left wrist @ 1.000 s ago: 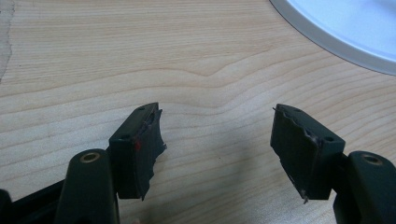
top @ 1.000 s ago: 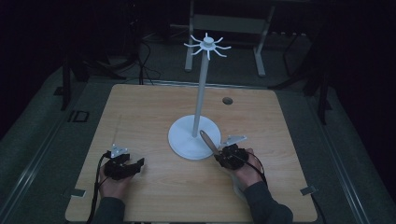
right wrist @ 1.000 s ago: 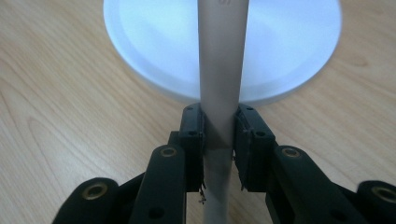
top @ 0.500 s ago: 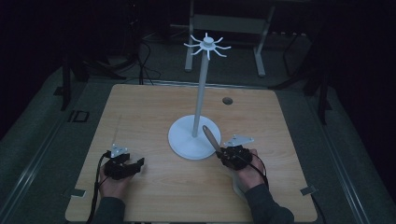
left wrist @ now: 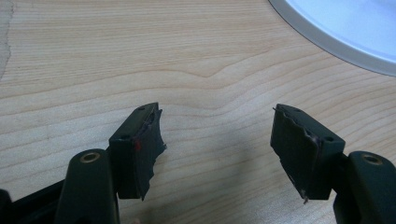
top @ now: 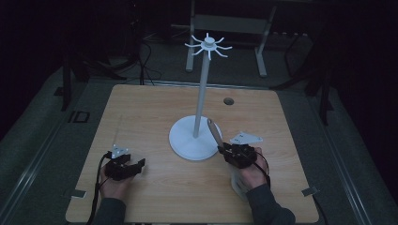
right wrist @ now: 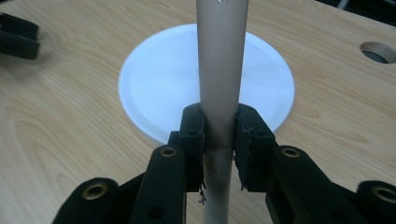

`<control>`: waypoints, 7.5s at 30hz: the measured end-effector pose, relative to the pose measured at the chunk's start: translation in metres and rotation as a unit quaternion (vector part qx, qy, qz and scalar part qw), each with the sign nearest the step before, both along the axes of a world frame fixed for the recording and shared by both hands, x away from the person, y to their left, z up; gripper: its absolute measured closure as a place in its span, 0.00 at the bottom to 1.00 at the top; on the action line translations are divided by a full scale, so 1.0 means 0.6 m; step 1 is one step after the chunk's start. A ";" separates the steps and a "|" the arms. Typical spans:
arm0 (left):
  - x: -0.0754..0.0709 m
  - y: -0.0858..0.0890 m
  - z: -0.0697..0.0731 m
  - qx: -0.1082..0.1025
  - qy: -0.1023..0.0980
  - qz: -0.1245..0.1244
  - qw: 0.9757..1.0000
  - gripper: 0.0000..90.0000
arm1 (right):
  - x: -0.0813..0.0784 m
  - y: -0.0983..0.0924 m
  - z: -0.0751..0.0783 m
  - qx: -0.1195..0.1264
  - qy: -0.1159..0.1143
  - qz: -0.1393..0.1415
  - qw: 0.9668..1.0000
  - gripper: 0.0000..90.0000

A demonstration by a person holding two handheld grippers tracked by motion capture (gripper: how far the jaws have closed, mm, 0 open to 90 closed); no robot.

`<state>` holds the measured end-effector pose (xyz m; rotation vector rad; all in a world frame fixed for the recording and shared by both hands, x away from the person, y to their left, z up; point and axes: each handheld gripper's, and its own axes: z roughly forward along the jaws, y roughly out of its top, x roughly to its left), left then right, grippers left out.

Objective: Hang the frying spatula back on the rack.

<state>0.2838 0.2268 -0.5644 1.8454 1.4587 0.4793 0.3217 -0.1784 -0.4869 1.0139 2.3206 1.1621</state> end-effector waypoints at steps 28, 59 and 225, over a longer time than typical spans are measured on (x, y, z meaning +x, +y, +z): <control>-0.001 -0.001 0.000 0.001 -0.001 -0.001 1.000 0.38 | -0.003 0.000 0.053 0.037 -0.053 -0.002 0.998 0.83; -0.002 0.000 0.002 -0.001 -0.002 0.001 1.000 0.38 | 0.006 -0.013 0.092 0.102 -0.088 -0.007 0.991 0.83; -0.001 0.002 0.003 -0.004 -0.005 0.002 1.000 0.37 | 0.113 0.049 0.286 0.153 -0.095 0.048 0.982 0.83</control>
